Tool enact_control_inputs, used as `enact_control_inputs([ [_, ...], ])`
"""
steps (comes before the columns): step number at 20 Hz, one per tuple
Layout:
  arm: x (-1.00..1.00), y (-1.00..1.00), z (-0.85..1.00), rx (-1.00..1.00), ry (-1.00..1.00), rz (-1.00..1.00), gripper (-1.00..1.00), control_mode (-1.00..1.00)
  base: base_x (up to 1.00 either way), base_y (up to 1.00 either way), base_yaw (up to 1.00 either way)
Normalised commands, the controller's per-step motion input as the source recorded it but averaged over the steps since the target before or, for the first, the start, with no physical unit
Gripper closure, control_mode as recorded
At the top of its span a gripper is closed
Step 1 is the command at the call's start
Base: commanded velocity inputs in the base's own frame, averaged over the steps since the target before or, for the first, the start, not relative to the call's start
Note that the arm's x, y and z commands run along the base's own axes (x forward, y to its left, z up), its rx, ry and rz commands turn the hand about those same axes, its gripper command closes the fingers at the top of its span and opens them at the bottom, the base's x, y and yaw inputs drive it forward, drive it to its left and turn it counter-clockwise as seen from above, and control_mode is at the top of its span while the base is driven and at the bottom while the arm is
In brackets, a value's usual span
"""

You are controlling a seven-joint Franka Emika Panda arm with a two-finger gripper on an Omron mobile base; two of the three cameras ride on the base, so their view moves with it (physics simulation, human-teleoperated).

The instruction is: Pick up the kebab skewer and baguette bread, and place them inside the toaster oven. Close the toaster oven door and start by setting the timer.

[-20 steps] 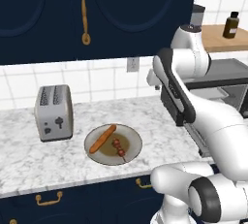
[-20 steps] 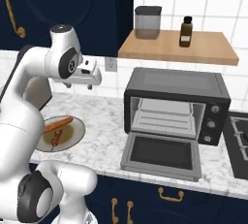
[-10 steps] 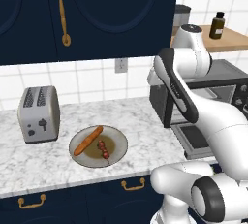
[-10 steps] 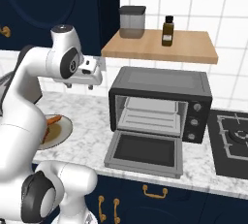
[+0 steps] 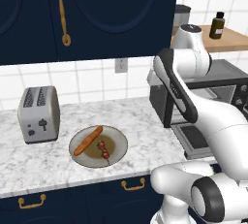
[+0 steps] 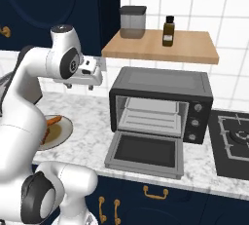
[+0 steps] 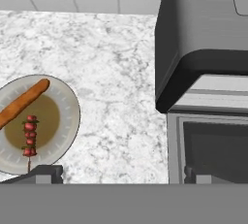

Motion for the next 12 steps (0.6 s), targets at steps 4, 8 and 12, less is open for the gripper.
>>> enact_control_inputs([
  [4, 0.00, 0.00, 0.00, 0.00, 0.00, 0.00, -1.00, -1.00, 0.00, 0.00, 0.00],
  [8, -0.36, -0.37, -0.10, 0.06, -0.08, 0.01, -1.00, -1.00, 0.00, 0.00, 0.00],
  [12, -0.81, -0.86, -0.34, 0.22, -0.39, 0.12, -1.00, -1.00, 0.00, 0.00, 0.00],
])
